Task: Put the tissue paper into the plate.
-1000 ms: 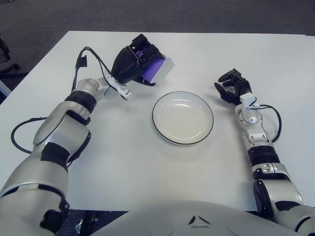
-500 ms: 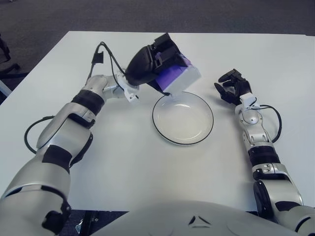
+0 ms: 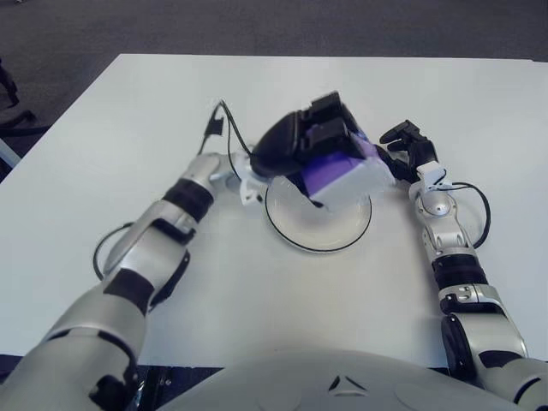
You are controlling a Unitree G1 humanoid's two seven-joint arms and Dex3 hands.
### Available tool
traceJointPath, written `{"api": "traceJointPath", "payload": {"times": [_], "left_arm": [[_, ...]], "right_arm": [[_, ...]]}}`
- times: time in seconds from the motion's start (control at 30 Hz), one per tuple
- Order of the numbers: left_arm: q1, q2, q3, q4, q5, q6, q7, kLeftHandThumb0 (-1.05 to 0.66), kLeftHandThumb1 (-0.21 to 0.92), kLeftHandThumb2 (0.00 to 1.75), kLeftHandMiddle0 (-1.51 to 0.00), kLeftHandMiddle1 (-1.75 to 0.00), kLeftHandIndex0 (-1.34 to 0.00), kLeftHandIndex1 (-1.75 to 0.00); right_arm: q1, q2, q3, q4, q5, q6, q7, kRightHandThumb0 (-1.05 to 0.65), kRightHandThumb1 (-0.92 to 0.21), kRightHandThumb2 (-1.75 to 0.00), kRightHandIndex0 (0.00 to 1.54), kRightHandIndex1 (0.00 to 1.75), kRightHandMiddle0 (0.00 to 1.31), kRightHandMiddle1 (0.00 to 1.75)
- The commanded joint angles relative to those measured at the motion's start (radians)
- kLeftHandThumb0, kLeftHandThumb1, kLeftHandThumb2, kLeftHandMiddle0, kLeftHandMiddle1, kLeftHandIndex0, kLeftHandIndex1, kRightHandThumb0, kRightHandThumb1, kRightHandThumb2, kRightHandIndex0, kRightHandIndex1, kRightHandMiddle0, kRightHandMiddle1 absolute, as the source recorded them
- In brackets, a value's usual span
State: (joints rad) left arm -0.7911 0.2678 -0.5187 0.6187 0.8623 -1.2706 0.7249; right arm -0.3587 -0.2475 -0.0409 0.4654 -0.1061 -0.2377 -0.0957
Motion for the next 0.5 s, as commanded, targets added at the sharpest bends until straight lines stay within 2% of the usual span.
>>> {"api": "traceJointPath", "payload": {"times": [0.0, 0.27, 0.47], "left_arm": [[0.032, -0.013, 0.03, -0.04, 0.042, 0.035, 0.005, 0.39, 0.58, 0.97, -0.41, -1.75, -0.54, -1.75], [0.037, -0.003, 0.036, -0.012, 0.11, 0.005, 0.05, 0.39, 0.58, 0.94, -0.43, -1.72, -0.54, -1.75], [0.011, 0.024, 0.002, 0.029, 0.09, -0.034, -0.048, 0.39, 0.61, 0.88, -0.43, -1.68, -0.52, -1.75]], "right_arm": [[0.122, 0.044, 0.018, 0.054, -0.008, 0.011, -0.002, -0.37, -0.86, -0.41, 0.71, 1.61, 0.44, 1.53], [0.119, 0.047, 0.021, 0.057, -0.01, 0.013, -0.006, -0.37, -0.86, -0.41, 0.71, 1.61, 0.44, 1.53], [0.118, 0.048, 0.022, 0.056, -0.01, 0.015, -0.007, -0.37, -0.86, -0.41, 0.71, 1.61, 0.44, 1.53]]}}
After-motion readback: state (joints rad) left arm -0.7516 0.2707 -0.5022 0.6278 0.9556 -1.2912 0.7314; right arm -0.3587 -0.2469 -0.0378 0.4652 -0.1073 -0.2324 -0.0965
